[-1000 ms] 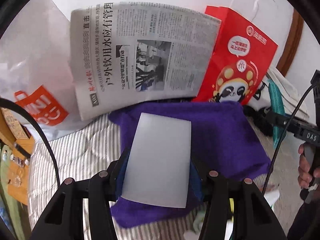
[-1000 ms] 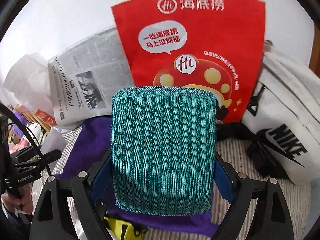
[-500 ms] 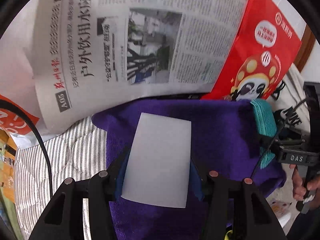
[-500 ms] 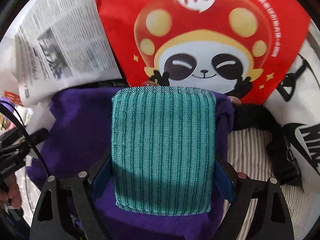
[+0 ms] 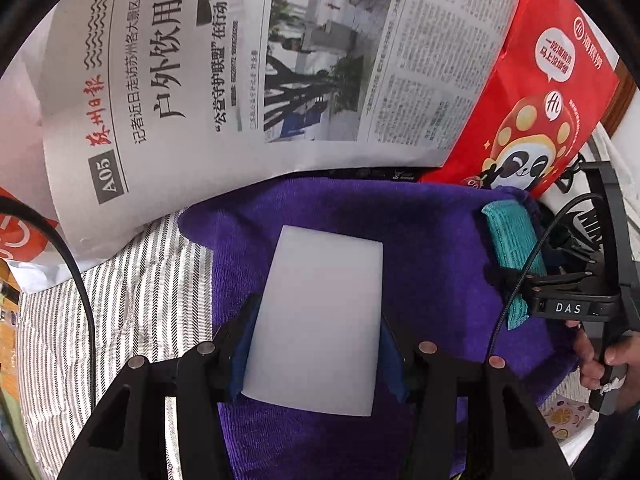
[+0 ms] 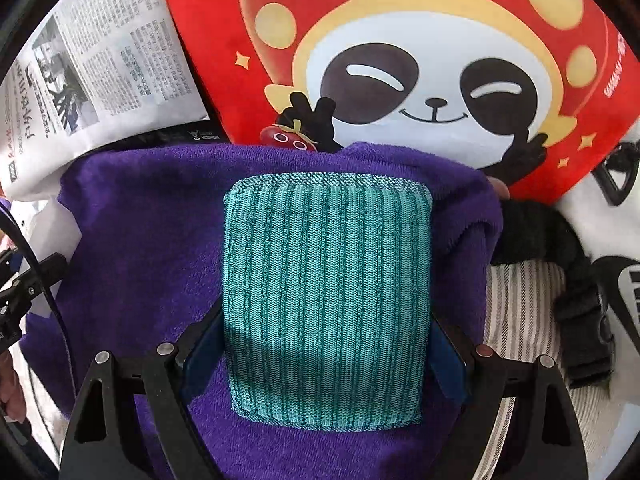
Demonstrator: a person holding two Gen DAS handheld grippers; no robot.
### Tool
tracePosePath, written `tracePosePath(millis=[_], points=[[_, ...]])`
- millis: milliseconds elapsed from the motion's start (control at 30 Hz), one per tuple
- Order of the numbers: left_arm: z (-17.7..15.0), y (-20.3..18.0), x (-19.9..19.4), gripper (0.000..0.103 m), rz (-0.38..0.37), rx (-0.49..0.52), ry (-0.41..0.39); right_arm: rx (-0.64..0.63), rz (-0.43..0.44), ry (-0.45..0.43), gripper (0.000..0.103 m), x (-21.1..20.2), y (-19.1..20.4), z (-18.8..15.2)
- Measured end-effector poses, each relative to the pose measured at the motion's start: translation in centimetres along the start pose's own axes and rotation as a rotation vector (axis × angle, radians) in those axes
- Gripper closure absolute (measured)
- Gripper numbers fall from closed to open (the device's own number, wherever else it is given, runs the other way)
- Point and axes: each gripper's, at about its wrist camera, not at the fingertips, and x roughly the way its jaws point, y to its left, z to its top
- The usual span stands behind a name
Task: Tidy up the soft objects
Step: 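Lower and release the teal cloth with the right tool while the left tool releases the sponge on the towel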
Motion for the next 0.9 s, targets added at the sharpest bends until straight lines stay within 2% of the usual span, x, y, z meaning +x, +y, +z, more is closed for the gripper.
tracePosePath(millis=[433,767,900], points=[[0.0,-0.8,2.9,0.050,0.038,0.028,0.028,-0.036,-0.015,-0.011,0.014,0.6,1.3,-0.3],[-0.2,-3.0,4.8,0.049,0.117,0.094,0.038,-0.065,-0.009,-0.008,0.013,0.2,1.0,-0.9],[-0.3,-3.5,5.2,0.042,0.122,0.112,0.040,-0.067,-0.010,-0.011,0.012,0.4,1.0,-0.9]])
